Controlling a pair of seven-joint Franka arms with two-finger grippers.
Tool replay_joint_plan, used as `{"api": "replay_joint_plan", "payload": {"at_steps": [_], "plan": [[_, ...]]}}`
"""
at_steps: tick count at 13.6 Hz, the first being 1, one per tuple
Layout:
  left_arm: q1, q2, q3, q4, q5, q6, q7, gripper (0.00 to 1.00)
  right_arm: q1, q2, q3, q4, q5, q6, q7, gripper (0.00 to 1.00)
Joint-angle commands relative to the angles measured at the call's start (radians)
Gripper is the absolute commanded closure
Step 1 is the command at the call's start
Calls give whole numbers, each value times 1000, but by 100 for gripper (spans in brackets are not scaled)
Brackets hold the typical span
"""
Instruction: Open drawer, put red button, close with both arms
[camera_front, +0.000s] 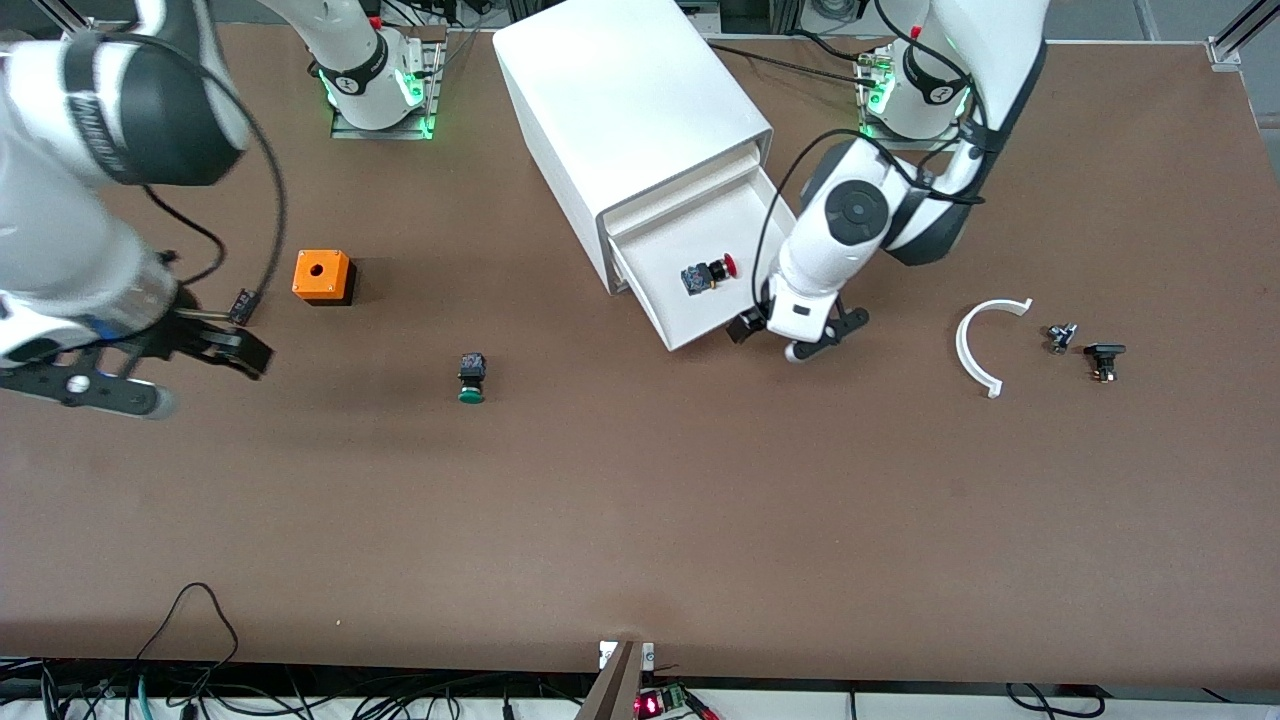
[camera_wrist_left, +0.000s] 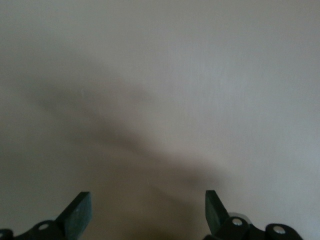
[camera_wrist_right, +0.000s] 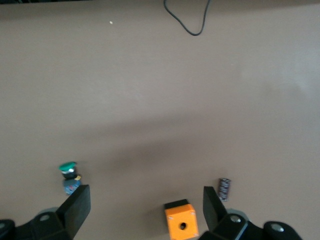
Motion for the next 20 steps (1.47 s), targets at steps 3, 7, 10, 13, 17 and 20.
{"api": "replay_joint_plan", "payload": {"at_steps": [3,7,10,13,17,20], "plan": [[1,-42,-126,-55,-11,-14,-161,0,-85,-112,3,-129,66,-85,-229,0],[1,-47,-207,-68,-10,-24,-161,0,-85,-189,-51,-256,118,-49,-249,0],[1,-56,-252,-74,-10,-34,-151,0,-85,-328,-82,-472,152,106,-270,0],[1,-56,-265,-82,-11,-36,-150,0,-81,-359,-65,-495,141,102,-286,0],[33,-82,-252,-80,-5,-34,-147,0,-82,-356,-68,-465,147,99,-275,0],[140,-133,-177,-16,1,-24,-147,0,-82,-364,-71,-465,152,83,-281,0]]}}
